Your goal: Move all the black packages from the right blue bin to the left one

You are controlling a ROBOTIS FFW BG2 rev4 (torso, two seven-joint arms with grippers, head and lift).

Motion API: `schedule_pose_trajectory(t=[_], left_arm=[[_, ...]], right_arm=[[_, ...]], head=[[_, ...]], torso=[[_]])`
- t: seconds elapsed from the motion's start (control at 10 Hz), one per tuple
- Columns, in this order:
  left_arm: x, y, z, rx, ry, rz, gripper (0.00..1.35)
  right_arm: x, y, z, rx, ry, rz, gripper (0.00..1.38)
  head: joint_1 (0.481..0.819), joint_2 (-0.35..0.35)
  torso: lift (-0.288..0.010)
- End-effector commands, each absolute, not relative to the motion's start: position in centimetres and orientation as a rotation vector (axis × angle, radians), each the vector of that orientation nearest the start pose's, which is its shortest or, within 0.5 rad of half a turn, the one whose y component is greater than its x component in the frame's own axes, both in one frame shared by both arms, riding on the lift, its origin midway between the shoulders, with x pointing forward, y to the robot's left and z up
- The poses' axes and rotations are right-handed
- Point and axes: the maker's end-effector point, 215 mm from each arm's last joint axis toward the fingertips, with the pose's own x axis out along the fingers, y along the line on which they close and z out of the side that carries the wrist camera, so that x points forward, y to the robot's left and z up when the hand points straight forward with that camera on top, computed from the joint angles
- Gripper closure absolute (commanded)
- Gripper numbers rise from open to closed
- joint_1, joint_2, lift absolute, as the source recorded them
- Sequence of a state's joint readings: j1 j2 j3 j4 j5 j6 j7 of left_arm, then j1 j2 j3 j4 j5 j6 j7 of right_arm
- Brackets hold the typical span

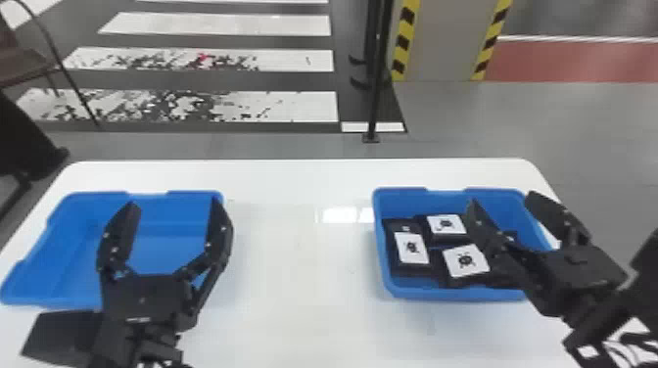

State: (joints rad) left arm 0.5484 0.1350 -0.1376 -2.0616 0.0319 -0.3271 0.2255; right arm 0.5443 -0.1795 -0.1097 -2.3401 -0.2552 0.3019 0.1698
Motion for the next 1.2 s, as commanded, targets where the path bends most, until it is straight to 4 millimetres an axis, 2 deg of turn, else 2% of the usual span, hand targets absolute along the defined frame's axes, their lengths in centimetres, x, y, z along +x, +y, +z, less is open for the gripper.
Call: schedule_pose_trajectory(t=[0.0, 0.5, 0.6, 0.9, 1.1], left_arm=[[41.7, 21.1, -25.8, -0.042, -0.255, 0.038, 0.14], [41.6, 21.2, -25.8, -0.043, -0.255, 0.038, 0.14], [41.6, 21.2, -25.7, -0.044, -0.260, 0.038, 0.15], [41.6, 21.0, -25.3, -0.048, -0.271, 0.035, 0.15], [41.7, 20.9, -25.1, -0.048, -0.276, 0.033, 0.15]], right_arm=[[43.6, -22.8, -27.4, 0.042, 0.070, 0.229, 0.29], [43.6, -22.8, -27.4, 0.042, 0.070, 0.229, 0.29], [43.6, -22.7, -28.1, 0.047, 0.094, 0.230, 0.29], [44.9, -22.1, -31.7, 0.051, 0.251, 0.249, 0.29], [46.2, -22.0, -36.7, 0.062, 0.427, 0.283, 0.29]], head=[[0.695, -0.022], [0.695, -0.022], [0.695, -0.021], [0.695, -0.019], [0.695, -0.015]], torso=[[-0.154], [-0.154], [-0.154], [-0.154], [-0.154]])
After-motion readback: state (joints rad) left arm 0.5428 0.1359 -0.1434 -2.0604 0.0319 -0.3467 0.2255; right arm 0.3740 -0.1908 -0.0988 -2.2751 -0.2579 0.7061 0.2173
